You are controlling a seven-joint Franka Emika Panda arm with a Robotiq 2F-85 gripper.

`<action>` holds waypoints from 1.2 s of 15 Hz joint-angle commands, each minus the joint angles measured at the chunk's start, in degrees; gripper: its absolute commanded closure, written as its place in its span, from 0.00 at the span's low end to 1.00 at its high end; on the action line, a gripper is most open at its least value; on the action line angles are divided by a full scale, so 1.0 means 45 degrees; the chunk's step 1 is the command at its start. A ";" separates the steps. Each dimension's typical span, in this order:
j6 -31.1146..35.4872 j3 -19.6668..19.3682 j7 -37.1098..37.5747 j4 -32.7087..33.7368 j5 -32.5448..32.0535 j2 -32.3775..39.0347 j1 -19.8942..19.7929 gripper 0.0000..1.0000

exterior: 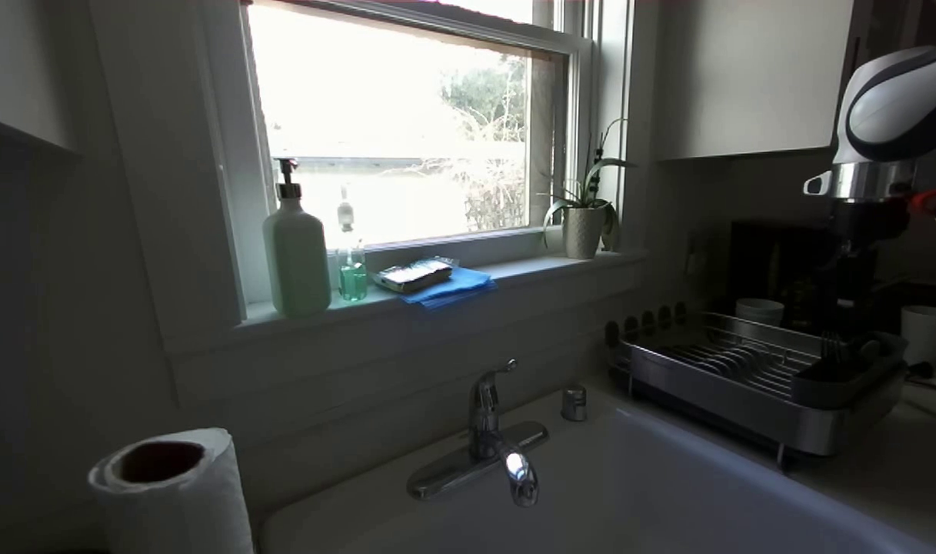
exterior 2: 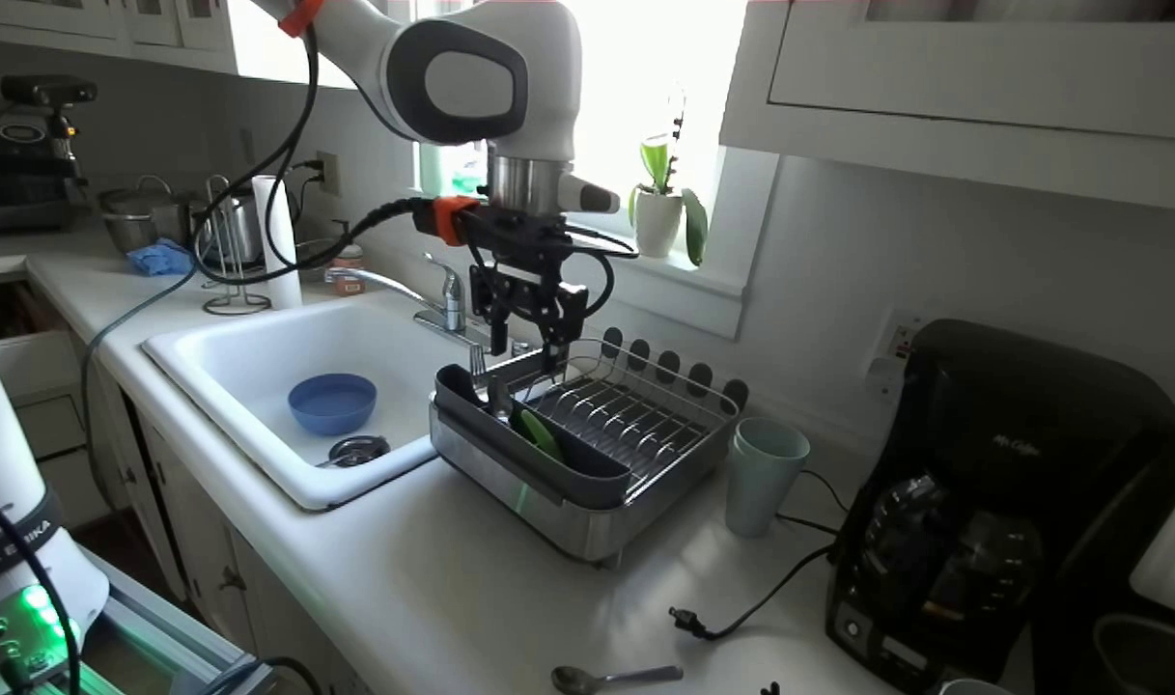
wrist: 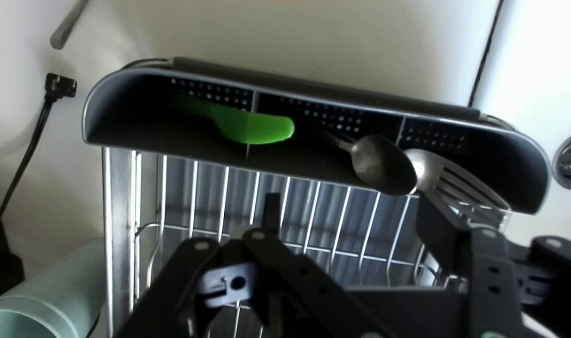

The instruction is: Swap the places of the spoon and the fork

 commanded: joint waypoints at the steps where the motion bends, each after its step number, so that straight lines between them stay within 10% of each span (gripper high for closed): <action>1: -0.0729 0.0349 -0.0085 0.0131 0.0705 -0.0618 -0.0119 0.00; 8: -0.1683 0.1008 0.0474 -0.0072 0.1306 -0.0775 0.0146 0.00; 14: -0.2267 0.1280 0.0528 0.0122 0.1293 -0.0342 0.0246 0.55; 15: -0.2398 0.1320 0.0587 0.0150 0.1260 -0.0264 0.0238 0.25; 18: -0.2550 0.1427 0.0824 0.0158 0.1117 -0.0049 0.0211 0.15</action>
